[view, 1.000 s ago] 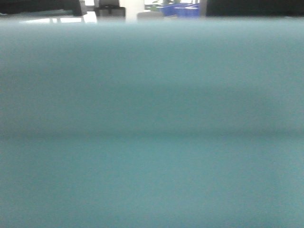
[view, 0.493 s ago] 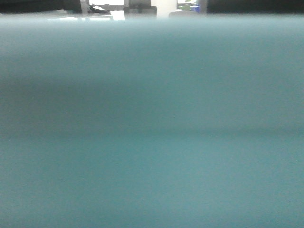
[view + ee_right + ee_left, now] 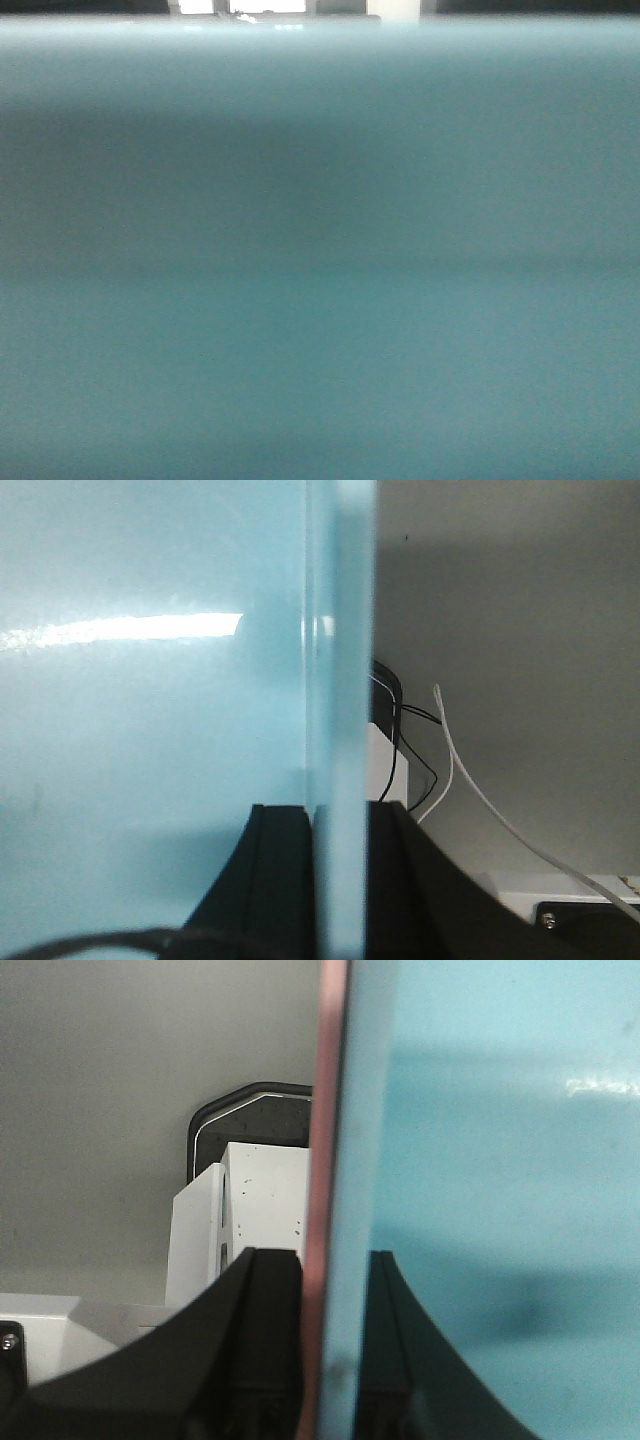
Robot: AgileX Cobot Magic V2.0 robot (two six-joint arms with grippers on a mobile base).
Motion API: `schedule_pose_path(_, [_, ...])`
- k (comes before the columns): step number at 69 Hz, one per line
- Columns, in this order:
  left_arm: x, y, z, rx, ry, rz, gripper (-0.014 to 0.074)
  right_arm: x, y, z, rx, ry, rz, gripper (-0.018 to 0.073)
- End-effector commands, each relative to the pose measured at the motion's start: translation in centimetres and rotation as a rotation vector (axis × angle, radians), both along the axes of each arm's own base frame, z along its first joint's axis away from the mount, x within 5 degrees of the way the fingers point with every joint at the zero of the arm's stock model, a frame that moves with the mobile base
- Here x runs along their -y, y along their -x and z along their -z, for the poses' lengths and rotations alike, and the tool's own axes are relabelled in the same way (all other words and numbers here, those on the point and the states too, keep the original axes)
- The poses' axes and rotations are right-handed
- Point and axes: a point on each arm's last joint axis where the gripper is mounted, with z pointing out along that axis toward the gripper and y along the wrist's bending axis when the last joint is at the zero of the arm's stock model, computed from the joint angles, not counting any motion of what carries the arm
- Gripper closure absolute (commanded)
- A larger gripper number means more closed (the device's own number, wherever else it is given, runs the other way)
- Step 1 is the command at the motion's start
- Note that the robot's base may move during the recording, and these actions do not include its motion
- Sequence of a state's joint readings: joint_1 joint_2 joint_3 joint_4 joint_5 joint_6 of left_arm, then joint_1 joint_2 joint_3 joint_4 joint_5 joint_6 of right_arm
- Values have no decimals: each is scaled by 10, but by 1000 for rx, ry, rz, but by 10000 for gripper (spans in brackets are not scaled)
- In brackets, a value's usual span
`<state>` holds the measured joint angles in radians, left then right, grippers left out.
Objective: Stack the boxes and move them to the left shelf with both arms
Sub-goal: 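Hold the stacked bins steady with both grippers while the base drives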
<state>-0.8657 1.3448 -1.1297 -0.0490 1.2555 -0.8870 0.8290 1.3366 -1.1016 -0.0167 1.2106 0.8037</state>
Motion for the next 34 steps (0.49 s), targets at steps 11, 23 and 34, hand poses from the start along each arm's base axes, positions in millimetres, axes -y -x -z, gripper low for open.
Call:
schedule_pose_path(11, [-6,10,-16,-32,6,-1,606,3,2,-17,51,-29,-10,503])
schedule_pose_path(23, [-6,10,-16,-32,6,-1,606,3,2,-17,51,-29,-10,503])
schedule_pose_path(34, [-6,10,-16,-32,6,-1,606,3,2,-17,51,-29,-10,503])
